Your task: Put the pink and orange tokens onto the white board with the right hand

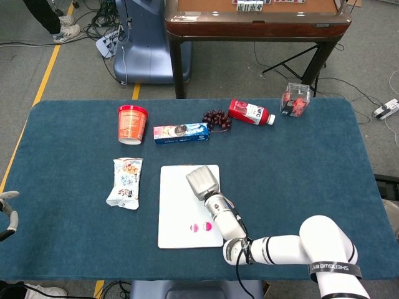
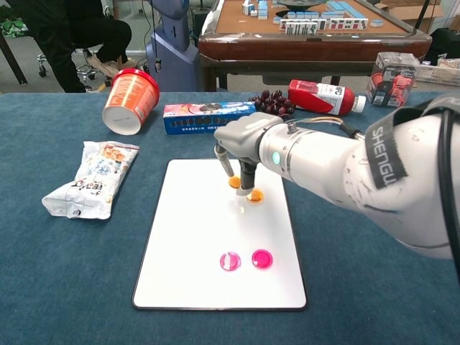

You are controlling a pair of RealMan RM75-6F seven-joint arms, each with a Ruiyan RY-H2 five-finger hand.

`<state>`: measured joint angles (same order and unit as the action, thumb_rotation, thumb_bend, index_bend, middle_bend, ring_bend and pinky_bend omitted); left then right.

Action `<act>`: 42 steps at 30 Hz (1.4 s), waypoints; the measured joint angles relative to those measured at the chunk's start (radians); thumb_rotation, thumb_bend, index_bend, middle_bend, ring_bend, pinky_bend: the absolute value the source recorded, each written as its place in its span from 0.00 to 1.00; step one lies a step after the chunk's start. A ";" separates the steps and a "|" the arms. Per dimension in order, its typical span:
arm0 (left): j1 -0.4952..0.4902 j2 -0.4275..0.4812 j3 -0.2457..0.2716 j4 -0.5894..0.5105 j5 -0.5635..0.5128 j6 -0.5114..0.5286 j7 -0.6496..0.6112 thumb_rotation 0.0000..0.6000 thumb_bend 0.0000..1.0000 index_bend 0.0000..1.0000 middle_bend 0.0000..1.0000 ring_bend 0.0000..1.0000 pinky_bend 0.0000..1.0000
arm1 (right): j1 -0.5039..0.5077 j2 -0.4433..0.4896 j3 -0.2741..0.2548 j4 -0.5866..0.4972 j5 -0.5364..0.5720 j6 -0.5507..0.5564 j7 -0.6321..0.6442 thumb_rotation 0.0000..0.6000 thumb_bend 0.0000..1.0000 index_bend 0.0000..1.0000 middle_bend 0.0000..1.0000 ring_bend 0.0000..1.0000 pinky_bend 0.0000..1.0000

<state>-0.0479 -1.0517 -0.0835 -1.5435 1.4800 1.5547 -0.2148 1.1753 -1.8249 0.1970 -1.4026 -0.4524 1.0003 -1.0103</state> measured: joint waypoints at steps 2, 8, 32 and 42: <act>0.000 0.000 0.001 0.000 0.001 0.000 0.001 1.00 0.52 0.37 0.62 0.46 0.54 | 0.001 -0.002 -0.001 0.004 -0.003 -0.004 0.004 1.00 0.22 0.52 1.00 1.00 1.00; 0.001 -0.001 0.002 -0.002 0.004 0.002 0.005 1.00 0.52 0.37 0.62 0.46 0.54 | 0.000 -0.007 -0.004 0.015 -0.018 -0.014 0.021 1.00 0.14 0.43 1.00 1.00 1.00; -0.002 -0.011 0.003 0.003 0.015 0.005 0.027 1.00 0.52 0.38 0.62 0.46 0.54 | -0.090 0.149 -0.050 -0.138 -0.184 0.033 0.133 1.00 0.12 0.38 0.91 1.00 1.00; -0.016 -0.050 0.011 0.024 0.062 0.019 0.063 1.00 0.52 0.38 0.61 0.46 0.54 | -0.214 0.396 -0.139 -0.383 -0.319 0.187 0.145 1.00 0.12 0.38 0.63 0.69 0.86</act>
<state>-0.0636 -1.1018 -0.0728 -1.5196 1.5415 1.5735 -0.1514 0.9616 -1.4293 0.0580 -1.7857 -0.7713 1.1875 -0.8656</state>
